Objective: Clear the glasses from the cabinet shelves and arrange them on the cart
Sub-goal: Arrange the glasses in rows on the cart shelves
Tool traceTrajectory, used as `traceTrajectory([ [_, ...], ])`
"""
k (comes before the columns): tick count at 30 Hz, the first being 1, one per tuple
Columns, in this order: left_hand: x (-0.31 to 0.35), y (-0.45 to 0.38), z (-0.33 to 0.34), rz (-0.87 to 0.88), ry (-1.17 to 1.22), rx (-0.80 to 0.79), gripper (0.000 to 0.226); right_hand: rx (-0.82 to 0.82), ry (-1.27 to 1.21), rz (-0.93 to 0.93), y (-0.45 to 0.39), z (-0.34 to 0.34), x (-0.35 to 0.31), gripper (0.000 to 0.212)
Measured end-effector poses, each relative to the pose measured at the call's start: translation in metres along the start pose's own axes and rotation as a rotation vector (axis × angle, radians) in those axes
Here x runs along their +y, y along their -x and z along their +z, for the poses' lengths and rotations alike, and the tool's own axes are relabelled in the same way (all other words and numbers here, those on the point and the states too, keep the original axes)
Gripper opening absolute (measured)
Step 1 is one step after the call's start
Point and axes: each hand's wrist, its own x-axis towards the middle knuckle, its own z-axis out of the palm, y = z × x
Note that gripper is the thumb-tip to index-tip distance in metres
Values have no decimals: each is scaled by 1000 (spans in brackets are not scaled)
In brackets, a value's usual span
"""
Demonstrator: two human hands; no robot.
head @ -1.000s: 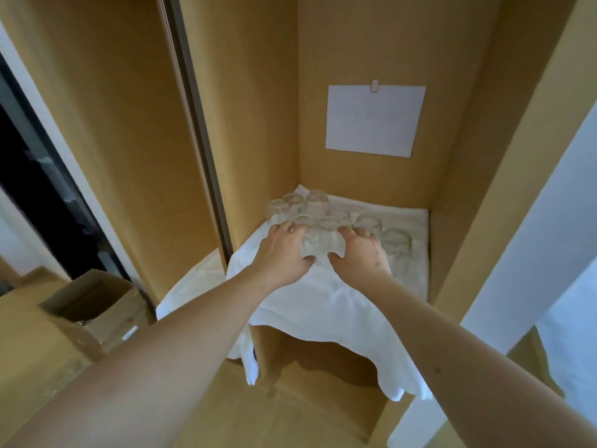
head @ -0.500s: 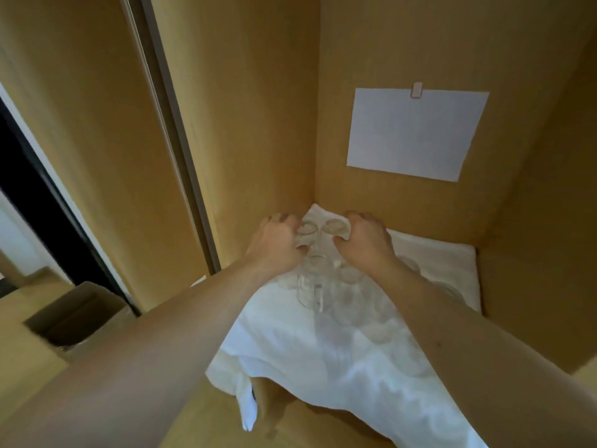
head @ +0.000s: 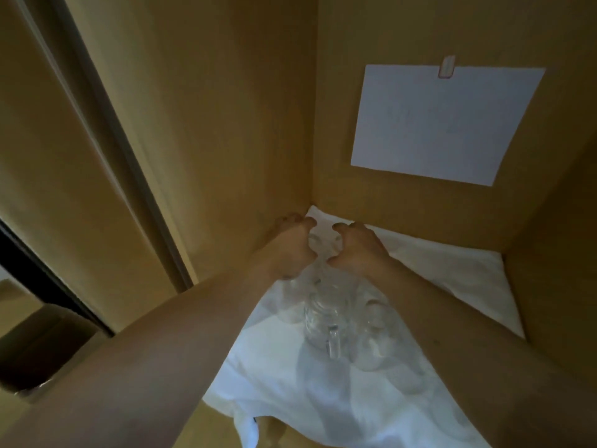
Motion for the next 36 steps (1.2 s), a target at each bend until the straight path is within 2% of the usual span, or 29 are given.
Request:
traceTrajectory([
  [5,-8,-46,10,28,-67,-347,86,-156,58,29,-25,8,2,100],
  [8,-10,-60,19,33,-33,-458,90,-222,68,42,-36,5,3,102],
  [11,-14,-68,27,59,-86,-483,92,-227,39,50,-43,4,6,97],
  [16,-24,-72,31,56,93,-420,91,-181,-43,73,-44,-1,12,91],
  [19,-23,-74,18,48,69,-404,98,-117,-72,83,-43,-11,15,89],
  [22,-18,-73,9,28,69,-307,100,41,-85,93,-38,-27,19,82],
  [27,0,-74,-19,8,124,-61,86,359,-186,222,-21,-53,22,84],
  [30,21,-66,-40,-83,182,154,78,539,-249,281,-8,-62,25,85],
  [33,42,-55,-60,-237,399,365,73,674,-420,356,5,-72,29,85],
  [36,55,-43,-71,-269,542,506,82,764,-658,424,19,-81,33,82],
])
